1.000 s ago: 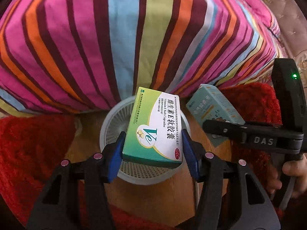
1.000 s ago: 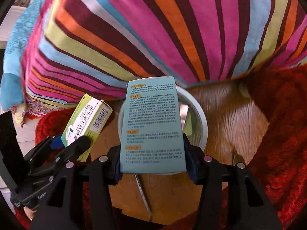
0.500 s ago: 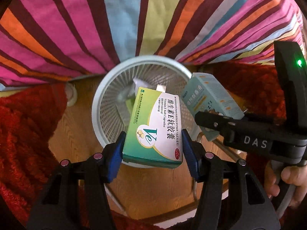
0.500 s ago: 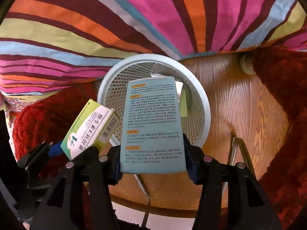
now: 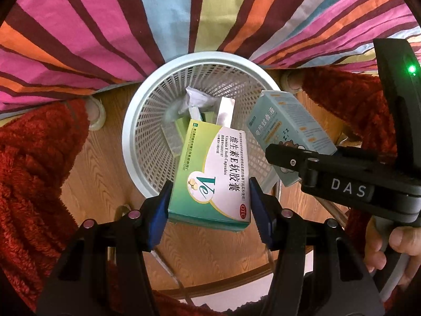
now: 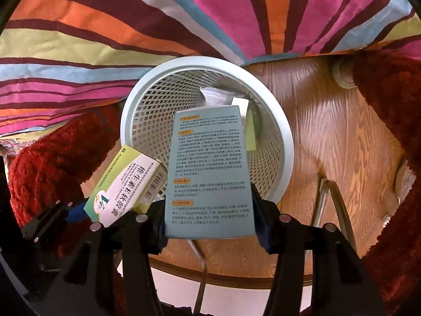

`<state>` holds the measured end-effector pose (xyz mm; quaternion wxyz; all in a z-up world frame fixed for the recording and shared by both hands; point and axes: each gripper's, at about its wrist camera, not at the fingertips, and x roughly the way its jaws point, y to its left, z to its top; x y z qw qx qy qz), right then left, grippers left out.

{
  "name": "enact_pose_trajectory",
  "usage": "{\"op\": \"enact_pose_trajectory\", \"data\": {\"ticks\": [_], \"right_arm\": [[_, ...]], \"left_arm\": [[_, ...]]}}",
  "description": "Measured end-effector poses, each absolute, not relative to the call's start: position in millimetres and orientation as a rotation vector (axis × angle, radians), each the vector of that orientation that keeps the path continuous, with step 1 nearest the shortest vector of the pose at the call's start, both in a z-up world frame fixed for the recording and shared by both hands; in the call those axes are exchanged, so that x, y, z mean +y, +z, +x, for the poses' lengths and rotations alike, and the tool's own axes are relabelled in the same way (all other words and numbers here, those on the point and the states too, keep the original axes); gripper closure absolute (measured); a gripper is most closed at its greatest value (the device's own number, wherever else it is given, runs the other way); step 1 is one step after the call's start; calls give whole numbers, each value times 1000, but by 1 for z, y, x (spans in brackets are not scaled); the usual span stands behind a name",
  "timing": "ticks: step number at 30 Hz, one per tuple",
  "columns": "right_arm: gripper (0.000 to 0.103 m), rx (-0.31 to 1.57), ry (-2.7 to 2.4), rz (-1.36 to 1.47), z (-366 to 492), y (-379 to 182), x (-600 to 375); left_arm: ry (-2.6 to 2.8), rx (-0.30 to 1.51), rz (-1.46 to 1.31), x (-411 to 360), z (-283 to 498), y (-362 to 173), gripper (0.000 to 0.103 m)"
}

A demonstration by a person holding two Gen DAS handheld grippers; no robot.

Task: Collect trash
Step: 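Carry both boxes over the wastebasket and open both tools to drop them, then move both tools back toward the white wipe packet and small box on the bed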

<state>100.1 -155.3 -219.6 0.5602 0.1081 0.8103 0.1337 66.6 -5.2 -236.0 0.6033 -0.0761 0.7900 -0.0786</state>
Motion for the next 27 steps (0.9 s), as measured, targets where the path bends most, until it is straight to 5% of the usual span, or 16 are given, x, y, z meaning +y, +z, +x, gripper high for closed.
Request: {"op": "enact_pose_trajectory", "data": {"ticks": [6,8,27], "right_arm": [[50,1903,314,268,101,-221,-156],[28,1904,287,266,102,-223,-160],[23,1806,213,332,104,-204,-176]], "left_arm": [[-160,1860,-179,-3,67,-243,44],[-131,1882,-171,-2,67,-249,16],[-90,1763,-149,5,62,-222,15]]}}
